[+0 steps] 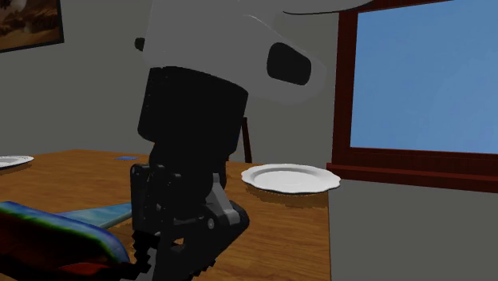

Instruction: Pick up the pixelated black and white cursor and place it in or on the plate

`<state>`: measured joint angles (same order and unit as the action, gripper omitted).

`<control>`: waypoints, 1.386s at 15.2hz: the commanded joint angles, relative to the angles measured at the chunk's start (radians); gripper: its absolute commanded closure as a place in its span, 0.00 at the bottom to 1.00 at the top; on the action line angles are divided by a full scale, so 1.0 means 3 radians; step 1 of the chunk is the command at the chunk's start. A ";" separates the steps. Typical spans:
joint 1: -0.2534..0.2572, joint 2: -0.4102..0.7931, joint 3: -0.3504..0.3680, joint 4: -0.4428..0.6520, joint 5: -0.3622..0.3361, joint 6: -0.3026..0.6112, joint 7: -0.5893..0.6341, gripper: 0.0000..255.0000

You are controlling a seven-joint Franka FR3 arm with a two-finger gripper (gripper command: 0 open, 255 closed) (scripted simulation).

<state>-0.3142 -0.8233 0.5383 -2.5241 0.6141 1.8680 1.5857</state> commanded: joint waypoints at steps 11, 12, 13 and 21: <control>-0.0059 0.0025 -0.0173 0.0485 -0.0176 -0.0455 0.0119 1.00; -0.0088 0.0042 -0.0240 0.0471 -0.0219 -0.0458 0.0040 1.00; -0.0119 0.0064 -0.0306 0.0462 -0.0263 -0.0459 -0.0039 1.00; -0.0392 0.0371 -0.0794 0.0521 -0.0617 -0.0439 -0.0645 1.00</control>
<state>-0.4198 -0.7345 0.3150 -2.3769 0.4430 1.7301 1.4153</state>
